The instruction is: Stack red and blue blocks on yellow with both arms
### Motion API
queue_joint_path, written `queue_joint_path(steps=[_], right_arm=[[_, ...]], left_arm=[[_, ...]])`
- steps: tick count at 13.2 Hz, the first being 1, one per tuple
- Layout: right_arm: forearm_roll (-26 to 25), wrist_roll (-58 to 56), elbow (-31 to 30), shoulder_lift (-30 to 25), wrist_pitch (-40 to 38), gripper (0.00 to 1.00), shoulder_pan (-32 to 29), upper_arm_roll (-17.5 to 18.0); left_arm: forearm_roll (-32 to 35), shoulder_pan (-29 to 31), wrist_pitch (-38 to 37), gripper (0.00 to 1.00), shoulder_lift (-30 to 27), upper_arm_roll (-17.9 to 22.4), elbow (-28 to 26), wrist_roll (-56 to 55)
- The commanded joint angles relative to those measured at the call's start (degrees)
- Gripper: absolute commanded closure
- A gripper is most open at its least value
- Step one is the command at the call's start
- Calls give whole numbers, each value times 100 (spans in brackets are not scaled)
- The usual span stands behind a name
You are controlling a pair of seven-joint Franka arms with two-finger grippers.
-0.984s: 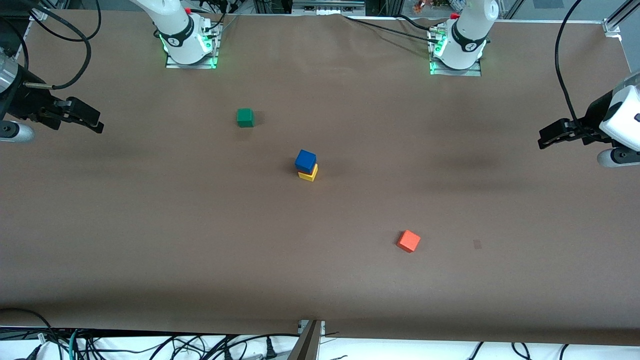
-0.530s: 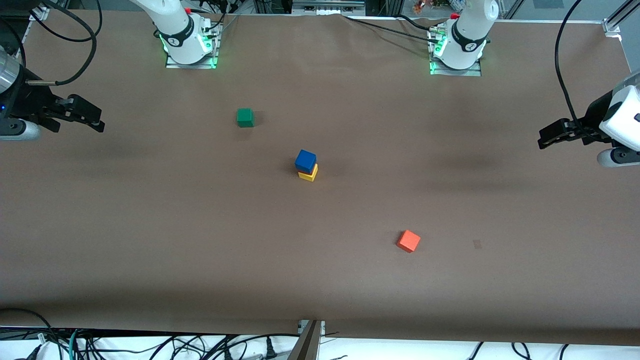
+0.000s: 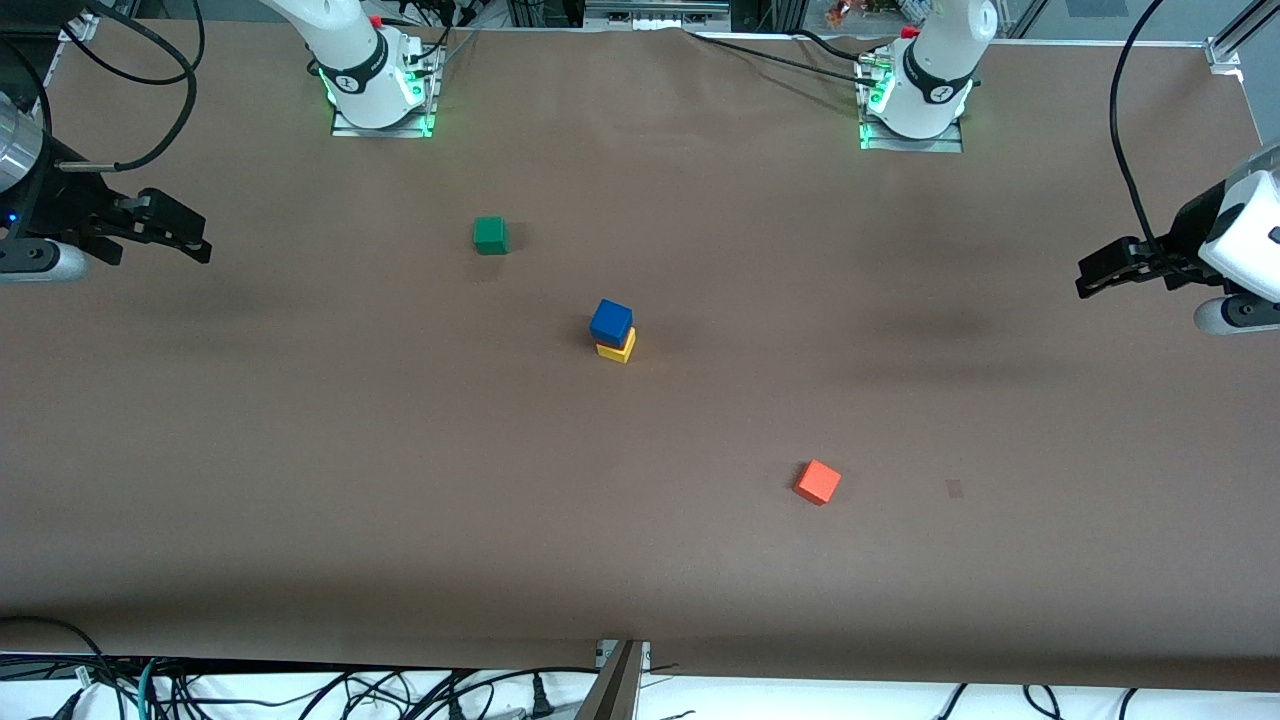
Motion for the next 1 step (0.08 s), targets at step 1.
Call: queue_joint_path(steps=[1], right_arm=[[-21,-58,36,-9,-115,0,-83,81]], left_arm=[[-133,5,-35,0,74,-2,168,123]])
